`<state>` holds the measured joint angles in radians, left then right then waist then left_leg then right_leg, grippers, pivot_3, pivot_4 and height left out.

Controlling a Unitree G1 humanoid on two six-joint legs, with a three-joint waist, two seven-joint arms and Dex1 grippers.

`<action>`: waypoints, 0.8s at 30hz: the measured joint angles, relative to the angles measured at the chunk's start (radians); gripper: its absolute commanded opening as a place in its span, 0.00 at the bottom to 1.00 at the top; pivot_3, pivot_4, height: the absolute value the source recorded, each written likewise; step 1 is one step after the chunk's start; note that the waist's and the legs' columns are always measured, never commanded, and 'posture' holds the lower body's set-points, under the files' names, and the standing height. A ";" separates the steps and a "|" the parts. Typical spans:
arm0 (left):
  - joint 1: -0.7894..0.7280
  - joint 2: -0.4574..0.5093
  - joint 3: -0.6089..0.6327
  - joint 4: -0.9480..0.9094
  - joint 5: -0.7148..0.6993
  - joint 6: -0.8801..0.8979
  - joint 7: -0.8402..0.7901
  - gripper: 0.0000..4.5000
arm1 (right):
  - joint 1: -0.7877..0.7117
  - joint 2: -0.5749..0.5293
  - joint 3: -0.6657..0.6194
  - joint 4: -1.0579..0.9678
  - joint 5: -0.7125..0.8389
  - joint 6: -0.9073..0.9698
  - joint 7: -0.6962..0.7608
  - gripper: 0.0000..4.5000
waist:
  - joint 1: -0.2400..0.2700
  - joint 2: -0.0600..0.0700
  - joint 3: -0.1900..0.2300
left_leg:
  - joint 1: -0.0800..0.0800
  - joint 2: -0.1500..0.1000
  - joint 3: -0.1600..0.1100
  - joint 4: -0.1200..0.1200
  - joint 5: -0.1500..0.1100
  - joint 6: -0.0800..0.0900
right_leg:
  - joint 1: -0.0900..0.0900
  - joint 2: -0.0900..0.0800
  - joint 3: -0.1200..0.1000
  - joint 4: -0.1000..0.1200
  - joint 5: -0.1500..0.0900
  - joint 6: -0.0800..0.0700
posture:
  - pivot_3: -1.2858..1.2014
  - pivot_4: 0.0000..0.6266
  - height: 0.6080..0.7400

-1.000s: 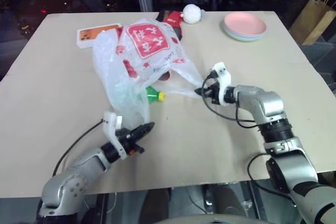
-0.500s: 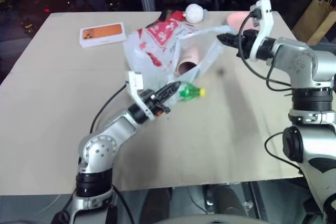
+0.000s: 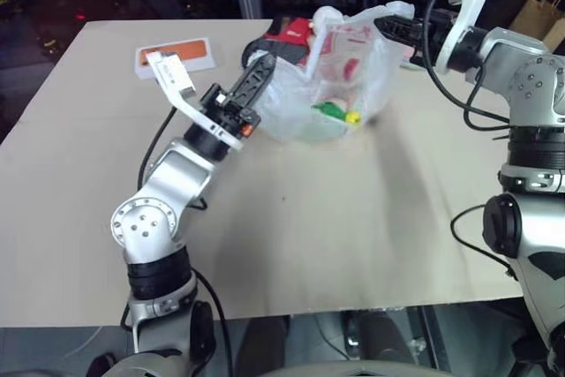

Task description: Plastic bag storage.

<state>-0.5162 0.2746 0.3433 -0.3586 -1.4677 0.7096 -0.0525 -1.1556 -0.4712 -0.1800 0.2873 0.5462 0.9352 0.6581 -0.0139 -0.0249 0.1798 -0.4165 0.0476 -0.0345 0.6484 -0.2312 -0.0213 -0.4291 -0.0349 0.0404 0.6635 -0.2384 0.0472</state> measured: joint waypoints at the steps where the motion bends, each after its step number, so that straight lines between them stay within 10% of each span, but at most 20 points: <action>1: -0.022 0.011 0.019 0.005 -0.022 -0.015 0.016 0.00 | -0.002 -0.012 -0.009 0.007 0.007 0.000 0.002 0.01 | 0.000 0.000 0.000 | 0.000 0.000 0.000 0.000 0.000 0.000 | 0.000 0.000 0.000 0.000 0.000 0.000 | 0.52 0.24 1.00; 19: -0.410 0.238 0.123 0.288 -0.006 -0.150 0.162 0.00 | -0.097 -0.137 -0.232 0.286 0.147 -0.121 0.005 0.01 | 0.001 0.000 0.001 | -0.001 0.000 0.001 -0.001 0.000 -0.001 | 0.000 0.000 0.000 -0.002 0.000 0.000 | 0.52 0.24 1.00; 24: -0.306 0.309 0.122 0.299 0.091 -0.136 0.086 0.19 | 0.003 -0.208 -0.218 0.244 0.145 -0.116 0.048 0.44 | 0.000 0.000 0.001 | 0.000 0.000 0.001 -0.003 0.001 -0.002 | -0.001 0.000 0.001 -0.003 0.000 0.000 | 0.52 0.24 1.00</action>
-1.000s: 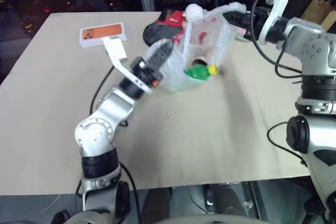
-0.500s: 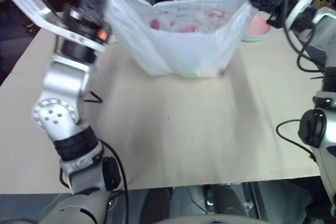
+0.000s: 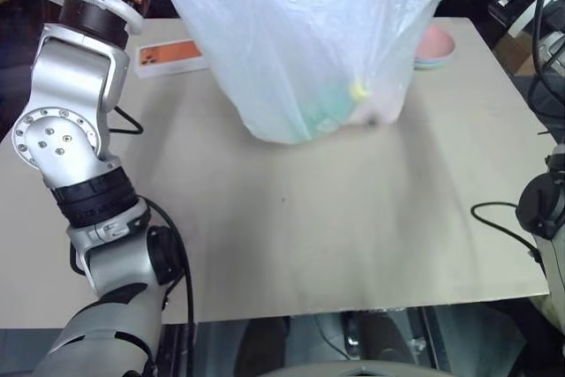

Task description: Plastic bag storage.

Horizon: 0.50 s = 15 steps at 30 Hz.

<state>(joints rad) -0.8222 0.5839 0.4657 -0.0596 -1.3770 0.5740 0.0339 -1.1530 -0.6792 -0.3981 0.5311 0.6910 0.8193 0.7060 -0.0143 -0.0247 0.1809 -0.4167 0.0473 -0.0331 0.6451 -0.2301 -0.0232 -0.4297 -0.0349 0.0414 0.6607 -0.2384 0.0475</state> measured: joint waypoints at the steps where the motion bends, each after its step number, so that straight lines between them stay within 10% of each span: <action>1: 0.067 0.023 0.003 -0.007 0.025 0.013 -0.028 0.28 | 0.073 -0.041 0.021 -0.046 -0.005 0.017 0.037 0.54 | 0.001 0.000 0.000 | 0.000 0.000 0.000 -0.001 0.000 0.000 | 0.000 0.000 0.000 -0.001 0.000 0.000 | 0.52 0.24 1.00; 7: 0.299 0.097 0.015 -0.081 0.109 0.077 -0.117 0.73 | 0.363 -0.144 0.121 -0.239 -0.026 0.068 0.178 1.00 | -0.004 0.000 0.000 | 0.001 0.000 0.001 0.000 -0.001 0.002 | -0.001 0.000 0.002 0.002 0.000 0.000 | 0.52 0.24 1.00; 10: 0.592 0.197 0.056 -0.177 0.175 0.129 -0.245 0.99 | 0.551 -0.210 0.139 -0.334 -0.076 0.018 0.219 1.00 | -0.009 0.002 -0.001 | 0.003 0.000 0.003 -0.001 -0.001 0.002 | -0.001 0.000 0.004 0.001 0.000 0.000 | 0.52 0.24 1.00; 15: 1.185 0.225 0.073 -0.384 0.336 0.149 -0.517 0.99 | 0.898 -0.199 0.150 -0.483 -0.109 -0.130 0.330 1.00 | -0.020 0.001 -0.001 | 0.003 0.000 0.004 -0.002 -0.001 0.002 | -0.001 0.000 0.004 0.000 -0.001 0.000 | 0.52 0.24 1.00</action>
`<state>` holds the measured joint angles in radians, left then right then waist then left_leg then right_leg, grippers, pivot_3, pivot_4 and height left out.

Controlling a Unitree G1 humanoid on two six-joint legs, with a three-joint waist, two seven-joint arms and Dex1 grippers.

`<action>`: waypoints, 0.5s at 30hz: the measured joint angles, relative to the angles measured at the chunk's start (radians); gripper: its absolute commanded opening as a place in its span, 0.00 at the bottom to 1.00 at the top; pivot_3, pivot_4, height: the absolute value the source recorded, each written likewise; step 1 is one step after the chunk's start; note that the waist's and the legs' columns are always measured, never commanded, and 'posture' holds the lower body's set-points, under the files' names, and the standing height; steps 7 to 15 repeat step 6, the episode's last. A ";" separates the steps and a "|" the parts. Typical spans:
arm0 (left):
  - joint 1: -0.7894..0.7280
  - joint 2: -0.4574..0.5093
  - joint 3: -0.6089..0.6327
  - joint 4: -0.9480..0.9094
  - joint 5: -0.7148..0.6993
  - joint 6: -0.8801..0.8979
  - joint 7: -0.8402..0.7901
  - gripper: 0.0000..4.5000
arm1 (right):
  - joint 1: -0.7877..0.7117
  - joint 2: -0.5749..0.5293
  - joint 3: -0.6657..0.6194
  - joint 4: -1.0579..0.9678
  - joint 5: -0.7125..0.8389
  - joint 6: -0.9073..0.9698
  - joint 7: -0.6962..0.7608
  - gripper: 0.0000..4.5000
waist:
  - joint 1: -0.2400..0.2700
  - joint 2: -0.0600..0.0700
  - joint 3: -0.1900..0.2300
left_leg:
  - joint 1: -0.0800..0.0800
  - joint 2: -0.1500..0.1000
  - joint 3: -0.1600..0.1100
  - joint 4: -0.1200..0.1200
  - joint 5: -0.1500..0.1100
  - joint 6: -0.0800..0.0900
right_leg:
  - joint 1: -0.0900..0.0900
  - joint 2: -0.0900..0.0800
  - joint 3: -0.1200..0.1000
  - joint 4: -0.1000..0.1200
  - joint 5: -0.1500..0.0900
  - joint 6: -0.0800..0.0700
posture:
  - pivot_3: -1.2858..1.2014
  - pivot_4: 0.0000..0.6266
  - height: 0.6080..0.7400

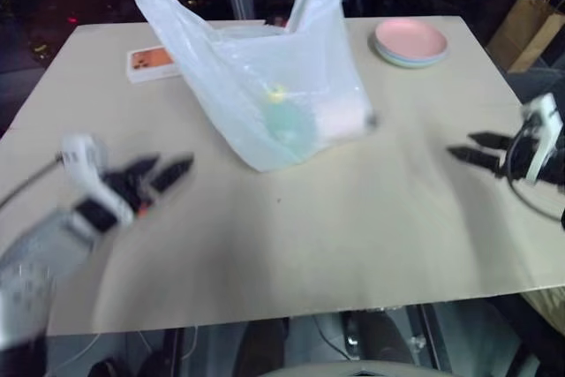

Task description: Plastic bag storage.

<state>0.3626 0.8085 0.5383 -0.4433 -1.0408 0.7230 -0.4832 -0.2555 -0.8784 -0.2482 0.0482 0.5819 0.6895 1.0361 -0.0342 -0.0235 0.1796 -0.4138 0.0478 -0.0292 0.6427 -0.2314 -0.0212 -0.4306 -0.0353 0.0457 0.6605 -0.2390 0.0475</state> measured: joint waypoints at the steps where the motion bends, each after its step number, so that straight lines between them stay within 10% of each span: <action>1: 0.075 -0.018 -0.003 -0.022 0.032 -0.004 -0.040 0.99 | 0.060 -0.001 0.010 -0.005 -0.016 -0.032 0.032 1.00 | 0.002 0.000 0.000 | 0.000 0.000 0.000 0.001 0.000 0.000 | 0.000 0.000 0.000 0.000 0.000 0.000 | 0.52 0.24 1.00; 15: 0.190 -0.109 -0.003 -0.096 0.159 -0.124 -0.131 0.99 | 0.113 -0.002 0.041 0.013 -0.107 -0.243 0.093 1.00 | 0.008 0.002 0.001 | 0.006 0.000 -0.001 0.010 0.001 0.000 | 0.008 0.001 0.000 0.002 0.002 0.001 | 0.52 0.24 1.00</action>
